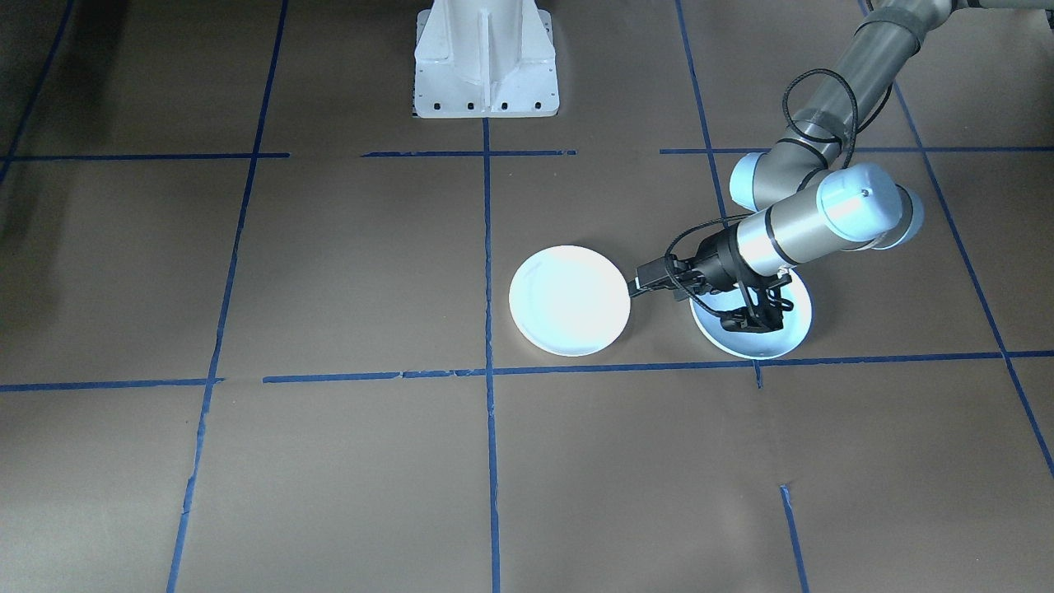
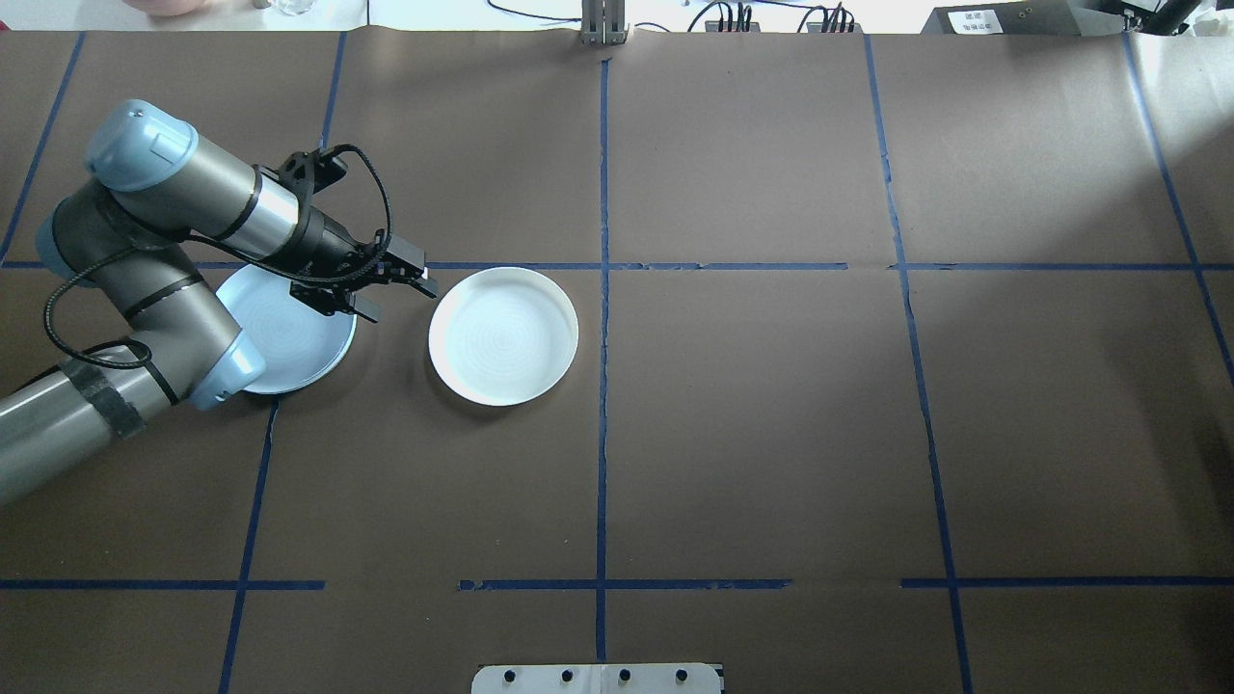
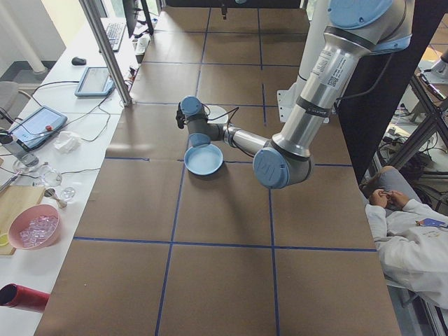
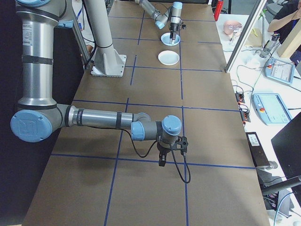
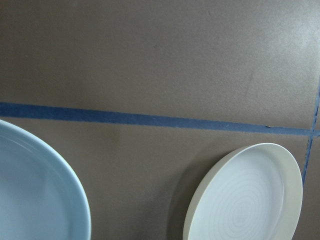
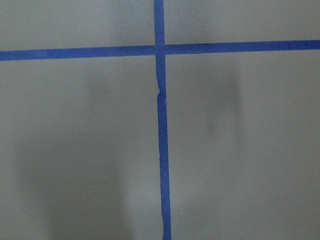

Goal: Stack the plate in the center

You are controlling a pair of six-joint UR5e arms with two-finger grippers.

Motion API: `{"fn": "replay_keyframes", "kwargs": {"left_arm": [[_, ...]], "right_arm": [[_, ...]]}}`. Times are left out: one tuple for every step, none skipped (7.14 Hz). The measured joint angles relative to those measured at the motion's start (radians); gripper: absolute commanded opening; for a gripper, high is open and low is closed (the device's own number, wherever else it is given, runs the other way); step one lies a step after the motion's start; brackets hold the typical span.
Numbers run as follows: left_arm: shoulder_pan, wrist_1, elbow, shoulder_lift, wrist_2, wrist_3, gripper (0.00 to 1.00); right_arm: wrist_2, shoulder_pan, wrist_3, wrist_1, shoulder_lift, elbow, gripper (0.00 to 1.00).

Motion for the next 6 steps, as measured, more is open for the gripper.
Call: {"fn": "replay_keyframes", "kwargs": {"left_arm": [[0.033, 0.003, -0.001, -0.007, 0.043, -0.006, 0.9], [0.054, 0.005, 0.001, -0.011, 0.067, -0.008, 0.88], [0.068, 0.008, 0.004, -0.012, 0.089, -0.008, 0.76], [0.077, 0.01, 0.005, -0.013, 0.11, -0.007, 0.7], [0.081, 0.012, 0.006, -0.013, 0.12, -0.006, 0.67], [0.085, 0.018, 0.008, -0.014, 0.124, -0.005, 0.66]], "right_arm": [[0.0, 0.0, 0.0, 0.0, 0.0, 0.0, 1.0], [0.0, 0.0, 0.0, 0.0, 0.0, 0.0, 1.0], [0.0, 0.0, 0.0, 0.0, 0.0, 0.0, 1.0], [0.0, 0.0, 0.0, 0.0, 0.0, 0.0, 1.0], [0.0, 0.0, 0.0, 0.0, 0.0, 0.0, 1.0], [0.0, 0.0, 0.0, 0.0, 0.0, 0.0, 1.0]]}}
